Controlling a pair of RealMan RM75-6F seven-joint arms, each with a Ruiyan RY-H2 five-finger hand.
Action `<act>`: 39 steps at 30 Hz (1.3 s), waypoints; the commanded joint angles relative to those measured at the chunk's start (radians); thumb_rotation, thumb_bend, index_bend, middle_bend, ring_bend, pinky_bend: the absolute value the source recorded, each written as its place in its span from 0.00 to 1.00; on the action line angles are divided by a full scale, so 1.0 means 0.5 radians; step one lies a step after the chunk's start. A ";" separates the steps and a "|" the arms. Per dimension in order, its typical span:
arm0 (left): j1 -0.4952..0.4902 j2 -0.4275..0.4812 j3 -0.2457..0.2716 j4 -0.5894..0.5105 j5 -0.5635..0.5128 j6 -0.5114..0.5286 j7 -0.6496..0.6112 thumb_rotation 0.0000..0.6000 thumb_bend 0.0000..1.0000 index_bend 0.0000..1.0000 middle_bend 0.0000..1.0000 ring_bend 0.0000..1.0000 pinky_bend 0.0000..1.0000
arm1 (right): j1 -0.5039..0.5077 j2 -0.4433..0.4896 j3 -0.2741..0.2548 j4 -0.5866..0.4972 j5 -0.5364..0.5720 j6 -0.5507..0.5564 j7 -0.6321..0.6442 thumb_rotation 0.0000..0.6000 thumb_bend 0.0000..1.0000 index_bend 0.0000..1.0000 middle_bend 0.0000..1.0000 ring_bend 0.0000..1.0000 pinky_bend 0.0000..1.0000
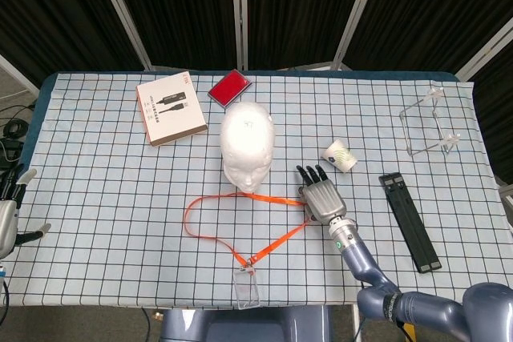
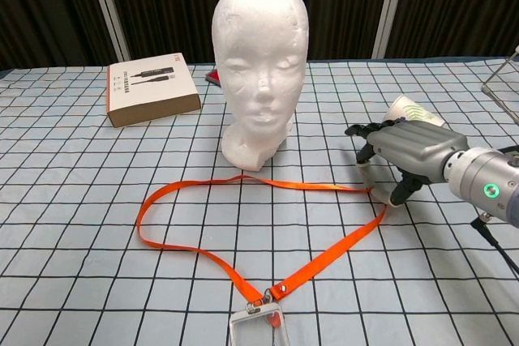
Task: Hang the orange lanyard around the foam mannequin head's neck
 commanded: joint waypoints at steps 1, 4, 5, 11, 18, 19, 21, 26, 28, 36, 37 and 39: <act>-0.001 -0.003 0.001 0.003 -0.001 -0.002 0.003 1.00 0.02 0.00 0.00 0.00 0.00 | -0.003 0.001 -0.004 0.010 -0.012 0.002 0.017 1.00 0.40 0.61 0.00 0.00 0.00; -0.004 -0.008 0.003 0.007 -0.003 -0.007 0.008 1.00 0.03 0.00 0.00 0.00 0.00 | -0.006 0.001 -0.005 0.018 -0.019 0.002 0.036 1.00 0.46 0.64 0.02 0.00 0.00; -0.005 -0.010 0.003 0.009 -0.005 -0.009 0.011 1.00 0.03 0.00 0.00 0.00 0.00 | -0.007 0.002 -0.006 0.020 -0.022 0.002 0.045 1.00 0.47 0.65 0.02 0.00 0.00; -0.033 -0.034 0.001 0.013 -0.020 -0.061 0.014 1.00 0.03 0.04 0.00 0.00 0.00 | -0.028 0.025 -0.011 -0.005 -0.073 0.016 0.150 1.00 0.46 0.72 0.06 0.00 0.00; -0.186 -0.122 -0.043 -0.064 -0.006 -0.219 0.065 1.00 0.10 0.23 0.00 0.00 0.00 | -0.064 0.130 -0.008 -0.125 -0.142 0.025 0.333 1.00 0.46 0.74 0.08 0.00 0.00; -0.209 -0.137 -0.054 -0.071 -0.007 -0.239 0.076 1.00 0.11 0.23 0.00 0.00 0.00 | -0.066 0.141 -0.007 -0.138 -0.145 0.027 0.339 1.00 0.46 0.74 0.08 0.00 0.00; -0.288 -0.185 -0.092 -0.080 -0.030 -0.314 0.121 1.00 0.12 0.24 0.00 0.00 0.00 | -0.072 0.175 0.002 -0.186 -0.150 0.035 0.356 1.00 0.46 0.74 0.08 0.00 0.00; -0.476 -0.335 -0.176 -0.069 -0.152 -0.495 0.280 1.00 0.15 0.25 0.00 0.00 0.00 | -0.079 0.242 0.022 -0.292 -0.127 0.026 0.391 1.00 0.46 0.74 0.08 0.00 0.00; -0.533 -0.403 -0.196 -0.072 -0.208 -0.544 0.338 1.00 0.19 0.27 0.00 0.00 0.00 | -0.082 0.265 0.031 -0.334 -0.123 0.027 0.410 1.00 0.46 0.75 0.08 0.00 0.00; -0.767 -0.728 -0.237 0.162 -0.299 -0.758 0.334 1.00 0.34 0.36 0.00 0.00 0.00 | -0.074 0.338 0.054 -0.445 -0.093 0.009 0.433 1.00 0.46 0.75 0.08 0.00 0.00; -0.789 -0.757 -0.236 0.201 -0.293 -0.780 0.315 1.00 0.35 0.36 0.00 0.00 0.00 | -0.072 0.344 0.053 -0.451 -0.094 0.008 0.428 1.00 0.46 0.75 0.08 0.00 0.00; -0.824 -0.806 -0.233 0.264 -0.279 -0.806 0.296 1.00 0.35 0.37 0.00 0.00 0.00 | -0.069 0.349 0.052 -0.458 -0.096 0.011 0.422 1.00 0.47 0.75 0.08 0.00 0.00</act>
